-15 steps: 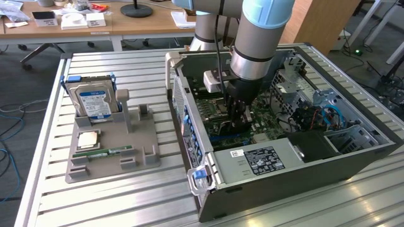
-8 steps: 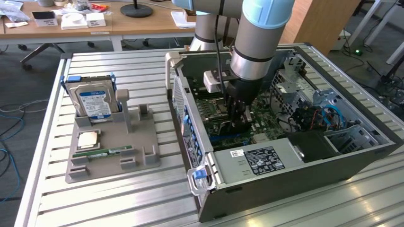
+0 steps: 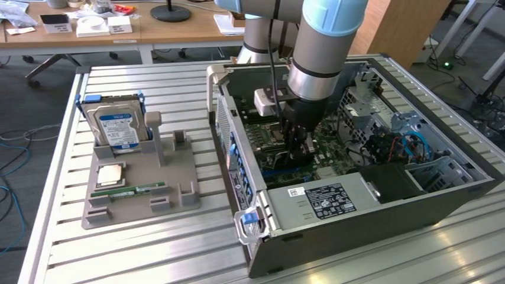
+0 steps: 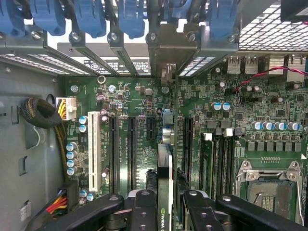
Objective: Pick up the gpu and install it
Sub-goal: 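Insert the gpu into the slot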
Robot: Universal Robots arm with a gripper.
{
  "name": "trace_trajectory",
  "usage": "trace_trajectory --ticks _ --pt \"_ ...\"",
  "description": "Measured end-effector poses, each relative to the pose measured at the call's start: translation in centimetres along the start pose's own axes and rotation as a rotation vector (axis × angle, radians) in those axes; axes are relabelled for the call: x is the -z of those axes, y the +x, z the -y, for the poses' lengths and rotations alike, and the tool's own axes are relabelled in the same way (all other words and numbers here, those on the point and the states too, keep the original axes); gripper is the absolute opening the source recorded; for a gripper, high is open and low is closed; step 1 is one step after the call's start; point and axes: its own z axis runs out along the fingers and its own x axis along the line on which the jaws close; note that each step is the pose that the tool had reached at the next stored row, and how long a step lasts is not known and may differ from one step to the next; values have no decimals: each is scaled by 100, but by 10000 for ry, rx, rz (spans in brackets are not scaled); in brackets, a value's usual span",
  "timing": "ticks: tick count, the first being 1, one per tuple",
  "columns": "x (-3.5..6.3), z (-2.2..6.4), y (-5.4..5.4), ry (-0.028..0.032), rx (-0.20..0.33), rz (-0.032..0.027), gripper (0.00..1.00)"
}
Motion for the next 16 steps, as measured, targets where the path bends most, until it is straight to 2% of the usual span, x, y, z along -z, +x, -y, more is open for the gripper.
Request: trace_trajectory --ticks 16 --pt "-10 -4 0 2 -1 1 26"
